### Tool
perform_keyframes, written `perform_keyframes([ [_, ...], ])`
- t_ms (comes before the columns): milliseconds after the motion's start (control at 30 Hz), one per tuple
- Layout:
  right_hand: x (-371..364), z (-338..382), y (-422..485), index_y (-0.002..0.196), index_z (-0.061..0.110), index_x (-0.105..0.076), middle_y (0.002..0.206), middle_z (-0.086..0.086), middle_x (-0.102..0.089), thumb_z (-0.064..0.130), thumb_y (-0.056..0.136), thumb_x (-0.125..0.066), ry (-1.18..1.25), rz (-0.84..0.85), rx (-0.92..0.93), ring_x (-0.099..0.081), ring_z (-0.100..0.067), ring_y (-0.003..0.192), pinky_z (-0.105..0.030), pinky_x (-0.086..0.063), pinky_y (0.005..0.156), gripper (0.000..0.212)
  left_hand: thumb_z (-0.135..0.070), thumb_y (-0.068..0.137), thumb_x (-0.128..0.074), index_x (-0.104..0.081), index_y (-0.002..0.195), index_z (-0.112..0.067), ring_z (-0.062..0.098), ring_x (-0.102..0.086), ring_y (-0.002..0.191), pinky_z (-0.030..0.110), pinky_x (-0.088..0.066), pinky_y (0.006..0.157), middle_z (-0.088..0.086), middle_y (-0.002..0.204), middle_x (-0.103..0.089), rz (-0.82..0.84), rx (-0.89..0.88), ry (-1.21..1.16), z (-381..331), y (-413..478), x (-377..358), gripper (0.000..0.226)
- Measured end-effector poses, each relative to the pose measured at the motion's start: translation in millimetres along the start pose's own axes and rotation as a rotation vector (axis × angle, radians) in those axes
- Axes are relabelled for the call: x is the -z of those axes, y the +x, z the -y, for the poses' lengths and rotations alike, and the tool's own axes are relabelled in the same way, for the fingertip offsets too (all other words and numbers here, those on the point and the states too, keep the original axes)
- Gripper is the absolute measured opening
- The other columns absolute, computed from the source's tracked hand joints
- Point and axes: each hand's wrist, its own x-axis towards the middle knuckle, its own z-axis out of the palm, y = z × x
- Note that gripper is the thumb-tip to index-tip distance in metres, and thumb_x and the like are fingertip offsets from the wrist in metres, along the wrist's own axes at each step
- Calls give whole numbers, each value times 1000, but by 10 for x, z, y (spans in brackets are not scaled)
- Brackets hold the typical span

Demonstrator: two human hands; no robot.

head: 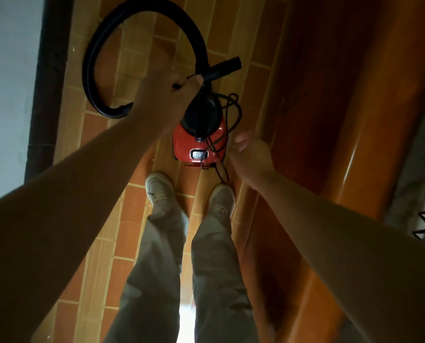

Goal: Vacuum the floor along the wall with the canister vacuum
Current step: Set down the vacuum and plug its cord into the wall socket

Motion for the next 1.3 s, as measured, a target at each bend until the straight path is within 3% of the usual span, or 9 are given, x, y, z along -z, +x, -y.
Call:
perform_keyframes([
  [100, -377, -77, -85, 139, 17, -58, 102, 21, -59, 18, 96, -68, 91, 222, 42, -58, 1, 93, -17, -49, 84, 44, -38, 100, -57, -35, 56, -18, 4, -35, 40, 13, -25, 41, -13, 38, -31, 38, 60, -114, -53, -14, -21, 54],
  [233, -679, 11, 54, 140, 19, -59, 136, -3, -62, 34, 104, -56, 201, 237, -87, -59, -13, 115, -28, -49, 96, 39, -42, 101, -56, -34, 56, -20, 2, -34, 38, 12, -24, 41, -14, 37, -31, 68, 72, -146, -127, 12, -13, 55],
  [367, -718, 79, 344, 134, 17, -60, 121, -9, -68, 53, 96, -60, 319, 60, -298, -68, -25, 103, -45, -60, 88, 52, -46, 100, -56, -38, 59, -20, 3, -34, 41, 13, -26, 43, -7, 52, -32, 94, 62, -167, -155, 84, 21, 52],
  [700, -523, 230, 421, 88, 13, -65, 63, 1, -58, 37, 105, -53, 587, 79, -375, -55, -9, 51, -25, -48, 54, 32, -40, 102, -53, -71, 94, -6, 17, -65, 80, 14, -41, 65, 18, 96, -70, 181, -15, -191, -72, 156, 71, 39],
  [767, -455, 301, 339, 85, 12, -64, 65, -2, -58, 32, 106, -55, 671, 65, -396, -52, -9, 51, -24, -45, 54, 30, -28, 104, -51, -71, 106, -13, 4, -58, 74, 10, -39, 65, 11, 93, -67, 187, -34, -190, -13, 111, 16, 25],
  [900, -223, 348, 76, 89, 6, -61, 64, -7, -54, 21, 105, -54, 663, 12, -364, -45, -10, 46, -19, -38, 42, 23, -30, 100, -50, -51, 140, -19, 9, -56, 118, 18, -44, 96, 2, 134, -56, 145, 120, -296, 189, -67, -81, 41],
  [967, -101, 315, -48, 86, 6, -59, 61, -4, -54, 19, 105, -53, 658, -8, -403, -45, -11, 47, -18, -38, 42, 24, -20, 99, -51, -52, 134, -13, 18, -58, 120, 28, -48, 96, 9, 131, -57, 159, 171, -310, 233, -200, -138, 36],
  [1100, -28, 119, -132, 88, 7, -61, 69, -7, -55, 20, 106, -52, 504, 6, -504, -48, -11, 49, -20, -42, 43, 24, -4, 102, -45, -57, 133, -12, 10, -54, 106, 12, -41, 73, 5, 127, -59, 327, 183, -75, 377, -512, -407, 34],
  [1300, -149, 67, -18, 98, 7, -61, 74, -9, -62, 25, 108, -50, 501, 45, -547, -54, -11, 47, -20, -46, 38, 23, -10, 102, -48, -59, 134, -15, 23, -57, 122, 30, -46, 98, 7, 132, -61, 654, 161, 87, 658, -794, -942, 34],
])
